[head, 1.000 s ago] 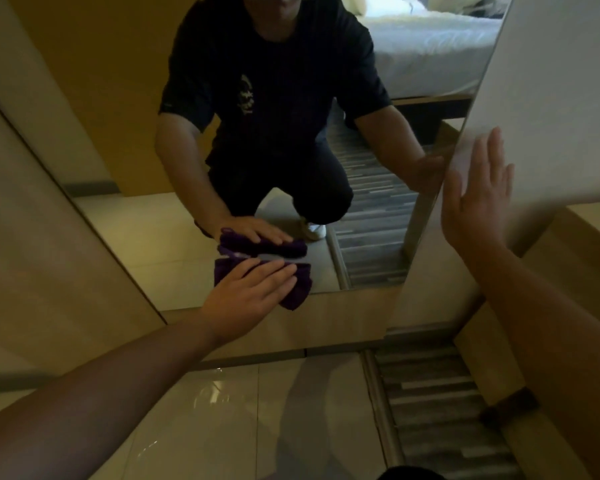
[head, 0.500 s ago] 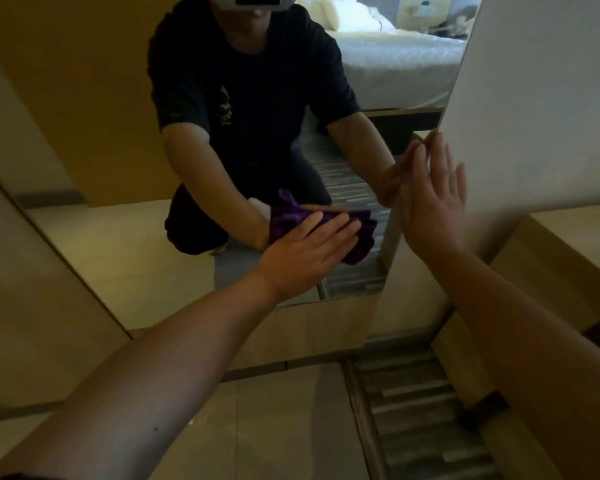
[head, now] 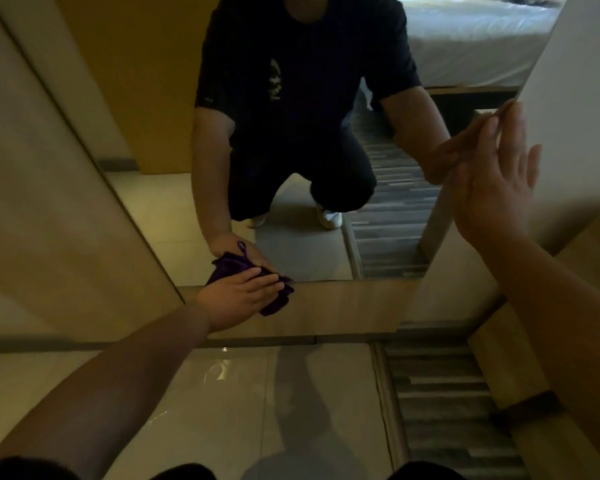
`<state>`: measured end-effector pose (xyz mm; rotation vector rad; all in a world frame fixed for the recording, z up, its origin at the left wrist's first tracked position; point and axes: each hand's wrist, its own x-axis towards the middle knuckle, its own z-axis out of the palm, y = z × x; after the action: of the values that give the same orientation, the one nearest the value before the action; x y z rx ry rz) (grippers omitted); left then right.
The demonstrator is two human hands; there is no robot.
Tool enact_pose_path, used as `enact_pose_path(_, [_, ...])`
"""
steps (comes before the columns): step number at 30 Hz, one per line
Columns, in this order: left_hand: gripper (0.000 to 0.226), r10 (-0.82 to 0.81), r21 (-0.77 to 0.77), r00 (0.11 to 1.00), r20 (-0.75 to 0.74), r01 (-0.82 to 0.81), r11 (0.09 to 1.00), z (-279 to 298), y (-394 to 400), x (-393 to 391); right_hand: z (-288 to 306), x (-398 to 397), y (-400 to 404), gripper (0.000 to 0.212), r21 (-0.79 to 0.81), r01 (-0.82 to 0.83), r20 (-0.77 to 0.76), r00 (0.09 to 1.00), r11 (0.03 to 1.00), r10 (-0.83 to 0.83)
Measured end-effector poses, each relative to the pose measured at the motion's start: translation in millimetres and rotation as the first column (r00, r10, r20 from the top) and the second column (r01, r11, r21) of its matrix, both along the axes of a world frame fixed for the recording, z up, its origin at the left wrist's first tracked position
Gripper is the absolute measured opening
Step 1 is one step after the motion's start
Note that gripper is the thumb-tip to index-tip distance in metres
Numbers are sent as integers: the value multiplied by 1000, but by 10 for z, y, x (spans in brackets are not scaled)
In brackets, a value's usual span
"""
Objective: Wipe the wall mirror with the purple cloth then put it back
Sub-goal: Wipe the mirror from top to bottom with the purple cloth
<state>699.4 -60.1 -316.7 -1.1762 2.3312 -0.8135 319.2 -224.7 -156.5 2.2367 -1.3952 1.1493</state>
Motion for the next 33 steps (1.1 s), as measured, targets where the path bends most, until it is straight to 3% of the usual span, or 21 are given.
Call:
enact_pose_path(4, [54,97,-183,943,-317,-161,970,1,443,424,76,107,168,61,69,1,62,998,998,-5])
enact_pose_path(6, [61,212,-205,791,-574,-389,898,-8,672,453,73,220,295,62,70,-17,72,997,997,12])
enact_pose_path(8, [61,258,-136,496,-829,-626,768,-23,805,395,26,375,435,64,52,-53,27,998,997,52])
enact_pose_path(10, [50,209,68,81,-975,-782,619,-29,833,333,-34,572,568,67,27,-111,-43,993,994,112])
enact_pose_path(11, [46,141,198,-144,-980,-817,541,-37,815,315,-61,678,627,67,13,-143,-77,987,990,144])
enact_pose_path(13, [43,-38,501,-556,-831,-775,384,-30,731,291,-102,888,717,67,-4,-200,-131,971,980,198])
enact_pose_path(14, [42,-129,623,-693,-709,-702,346,-8,684,268,-117,989,754,67,-6,-222,-154,964,975,218])
enact_pose_path(15, [40,-201,698,-777,-596,-626,348,10,640,237,-133,1081,780,67,-4,-238,-180,955,971,234])
enact_pose_path(17, [37,-274,764,-866,-418,-498,410,44,523,155,-169,1227,783,68,10,-251,-223,943,968,247])
enact_pose_path(19, [40,-272,792,-903,-334,-425,439,67,419,79,-220,1304,713,71,28,-217,-269,938,976,217])
enact_pose_path(25, [46,-413,830,-892,-183,-365,421,-7,224,2,-299,1307,556,75,29,-169,-350,921,985,169])
enact_pose_path(27, [46,-459,838,-867,-191,-388,383,2,168,-11,-315,1306,546,76,15,-167,-346,924,986,162])
enact_pose_path(28, [43,-475,837,-869,-141,-360,411,41,155,-29,-323,1305,537,77,13,-167,-347,924,986,161])
enact_pose_path(33, [36,-398,838,-897,-191,-360,410,158,64,-361,-319,1288,522,76,12,-180,-350,921,984,173])
